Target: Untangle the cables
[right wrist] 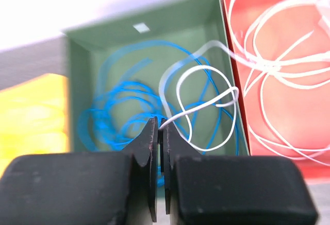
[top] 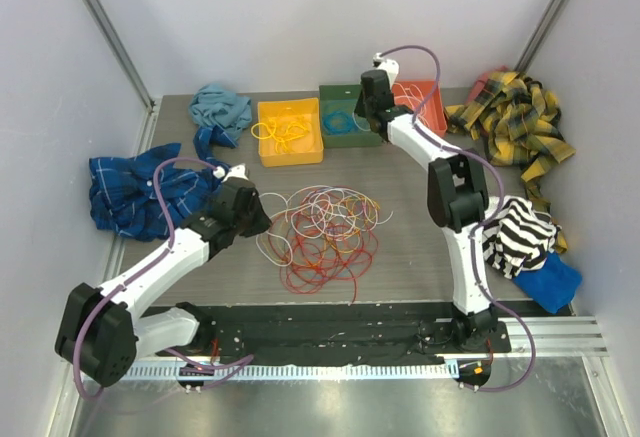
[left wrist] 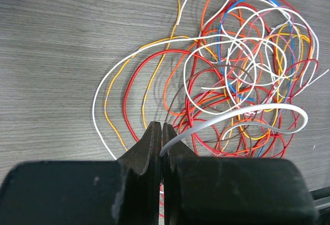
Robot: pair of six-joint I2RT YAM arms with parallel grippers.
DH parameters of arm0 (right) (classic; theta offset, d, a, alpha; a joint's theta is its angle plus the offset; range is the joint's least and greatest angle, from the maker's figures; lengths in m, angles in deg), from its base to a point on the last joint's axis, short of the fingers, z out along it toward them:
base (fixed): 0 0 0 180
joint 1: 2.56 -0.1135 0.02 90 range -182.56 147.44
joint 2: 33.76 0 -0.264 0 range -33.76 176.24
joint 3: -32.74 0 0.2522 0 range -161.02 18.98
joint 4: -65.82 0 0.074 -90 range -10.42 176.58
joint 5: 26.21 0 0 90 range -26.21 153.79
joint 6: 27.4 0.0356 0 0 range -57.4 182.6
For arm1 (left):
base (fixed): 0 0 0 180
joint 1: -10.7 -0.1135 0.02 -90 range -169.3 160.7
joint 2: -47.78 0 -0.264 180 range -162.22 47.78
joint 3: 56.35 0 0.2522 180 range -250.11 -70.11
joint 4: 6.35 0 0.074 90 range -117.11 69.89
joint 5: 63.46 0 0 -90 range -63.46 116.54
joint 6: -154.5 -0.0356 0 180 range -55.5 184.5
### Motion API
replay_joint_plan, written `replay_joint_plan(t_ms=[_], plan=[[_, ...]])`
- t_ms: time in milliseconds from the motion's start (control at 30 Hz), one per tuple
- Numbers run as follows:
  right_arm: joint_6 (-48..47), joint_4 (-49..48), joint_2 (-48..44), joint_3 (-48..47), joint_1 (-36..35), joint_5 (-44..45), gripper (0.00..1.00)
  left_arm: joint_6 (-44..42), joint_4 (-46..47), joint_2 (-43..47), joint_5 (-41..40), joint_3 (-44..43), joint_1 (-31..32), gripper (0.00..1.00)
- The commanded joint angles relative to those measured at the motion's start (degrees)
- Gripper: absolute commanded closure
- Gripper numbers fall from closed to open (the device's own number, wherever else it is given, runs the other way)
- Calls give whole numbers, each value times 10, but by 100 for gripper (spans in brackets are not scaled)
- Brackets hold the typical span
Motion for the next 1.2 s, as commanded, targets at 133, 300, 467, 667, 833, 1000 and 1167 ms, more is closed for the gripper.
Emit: replay_joint_plan(t_ms=[133,300,467,667,833,1000,1167], plan=[[2,-49,-171,54,-14,21,99,4,19,38,2,4,4,100],[-5,-52,-271,102,-26,23,99,12,25,50,2,3,4,100],[-35,-13,-354,69,-47,37,99,22,42,54,14,-3,6,100],[-69,26,-404,3,-48,77,99,32,53,65,20,-2,15,99],[-108,20,-404,-14,-42,116,99,38,53,77,21,11,20,100],[-98,17,-361,-4,-4,113,99,38,51,85,16,18,21,99],[-62,5,-290,-5,40,102,99,29,42,85,-4,17,20,99]])
